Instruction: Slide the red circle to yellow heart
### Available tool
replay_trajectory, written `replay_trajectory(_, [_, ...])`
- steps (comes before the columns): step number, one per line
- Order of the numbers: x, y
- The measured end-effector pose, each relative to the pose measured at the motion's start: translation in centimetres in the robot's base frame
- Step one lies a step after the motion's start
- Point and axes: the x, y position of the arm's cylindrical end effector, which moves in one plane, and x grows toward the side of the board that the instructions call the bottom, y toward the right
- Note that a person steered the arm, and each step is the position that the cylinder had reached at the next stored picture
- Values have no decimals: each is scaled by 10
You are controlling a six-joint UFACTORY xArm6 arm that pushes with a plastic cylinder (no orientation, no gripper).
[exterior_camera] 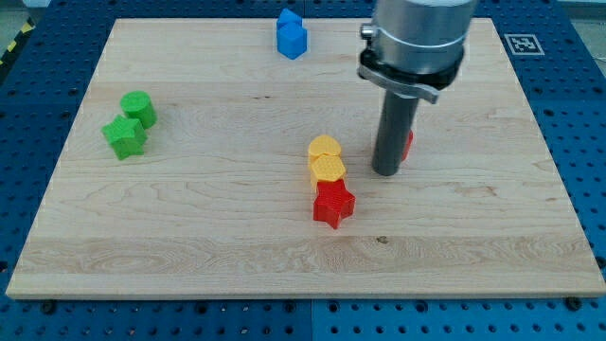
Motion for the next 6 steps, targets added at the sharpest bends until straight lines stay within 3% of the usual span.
replay_trajectory(1, [13, 36])
replay_trajectory(2, [-1, 52])
replay_trajectory(3, [-30, 50])
replay_trajectory(6, [-31, 9])
